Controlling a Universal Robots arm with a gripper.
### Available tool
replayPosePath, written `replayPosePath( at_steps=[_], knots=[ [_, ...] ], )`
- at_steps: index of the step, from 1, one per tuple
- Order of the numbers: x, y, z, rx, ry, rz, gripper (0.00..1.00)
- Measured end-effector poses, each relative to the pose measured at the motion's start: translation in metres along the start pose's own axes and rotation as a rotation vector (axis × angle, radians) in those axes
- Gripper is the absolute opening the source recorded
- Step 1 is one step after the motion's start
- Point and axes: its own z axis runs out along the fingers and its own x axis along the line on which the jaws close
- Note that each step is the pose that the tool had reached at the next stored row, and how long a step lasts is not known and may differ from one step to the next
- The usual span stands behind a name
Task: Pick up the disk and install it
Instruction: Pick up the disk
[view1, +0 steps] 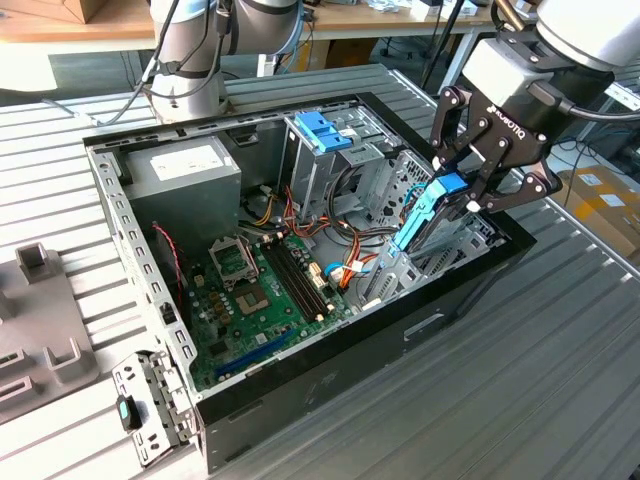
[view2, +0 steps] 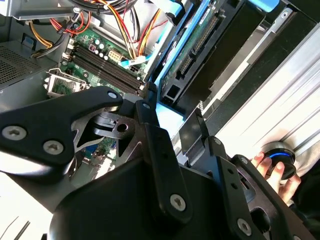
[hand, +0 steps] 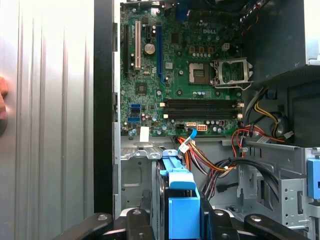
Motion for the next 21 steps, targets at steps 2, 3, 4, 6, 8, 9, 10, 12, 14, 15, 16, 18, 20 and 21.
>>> replayPosePath(
  at_steps=[2,3,4,6,8,9,10,12,14,15,16,18,20,21],
  knots=[
    [0.0,0.0,0.0,0.0001,0.0001,0.0,0.45],
    [0.0,0.0,0.0001,0.0001,0.0,0.0,0.45],
    [0.0,0.0,0.0001,0.0001,0.0,0.0,0.45],
    [0.0,0.0,0.0002,0.0001,-0.0001,0.0,0.45],
    [0.0,0.0,0.0002,0.0,0.0,0.0,0.53],
    [0.0,0.0,0.0003,0.0,-0.0001,0.0,0.53],
    [0.0,0.0,0.0003,0.0001,0.0,0.0,0.53],
    [0.0,0.0,0.0003,0.0001,-0.0001,0.0,0.53],
    [0.0,0.0,0.0003,0.0001,0.0,0.0,0.53],
    [0.0,0.0,0.0003,0.0001,0.0,0.0,0.53],
    [0.0,0.0,0.0003,0.0001,0.0,0.0,0.53],
    [0.0,0.0,0.0003,0.0001,0.0,0.001,0.53],
    [0.0,0.0,0.0003,0.0002,-0.0001,0.001,0.44],
    [0.0,0.0,0.0004,0.0002,-0.0001,0.001,0.38]
  ],
)
